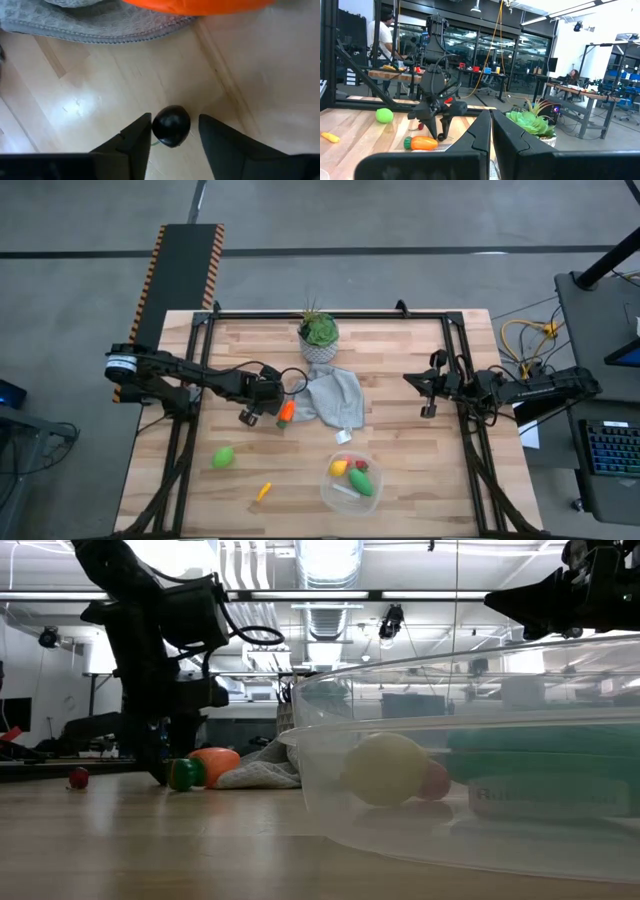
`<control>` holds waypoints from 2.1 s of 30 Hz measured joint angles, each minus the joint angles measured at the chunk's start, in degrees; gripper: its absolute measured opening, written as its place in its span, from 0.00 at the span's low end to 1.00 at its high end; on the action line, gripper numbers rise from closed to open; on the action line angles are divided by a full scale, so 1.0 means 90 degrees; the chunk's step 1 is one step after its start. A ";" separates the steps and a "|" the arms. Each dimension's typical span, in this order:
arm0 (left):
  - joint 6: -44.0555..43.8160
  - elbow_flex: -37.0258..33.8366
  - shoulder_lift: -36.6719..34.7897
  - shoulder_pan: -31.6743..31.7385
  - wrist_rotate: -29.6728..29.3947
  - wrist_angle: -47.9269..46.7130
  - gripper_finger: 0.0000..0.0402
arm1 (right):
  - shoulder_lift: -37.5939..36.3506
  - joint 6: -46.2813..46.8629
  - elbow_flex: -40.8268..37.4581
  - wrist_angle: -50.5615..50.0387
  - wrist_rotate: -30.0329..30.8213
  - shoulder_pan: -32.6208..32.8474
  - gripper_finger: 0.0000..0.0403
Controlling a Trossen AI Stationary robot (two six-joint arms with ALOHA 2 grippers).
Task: Pick and placing Produce into tupperware
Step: Put the black cherry into the transparent bin
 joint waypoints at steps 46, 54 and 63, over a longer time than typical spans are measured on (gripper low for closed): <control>-0.1926 0.0702 -0.0710 -0.0265 -0.0011 -0.0137 0.22 | 0.0002 0.0110 0.0000 -0.0073 -0.0002 0.0000 0.02; -0.2402 0.0796 -0.1179 -0.0559 0.0779 0.1575 0.22 | 0.0002 0.0107 0.0000 -0.0078 0.0000 0.0000 0.02; -0.2689 0.0789 -0.0846 -0.1034 0.1454 0.3581 0.22 | 0.0002 0.0093 0.0000 -0.0086 0.0013 -0.0001 0.02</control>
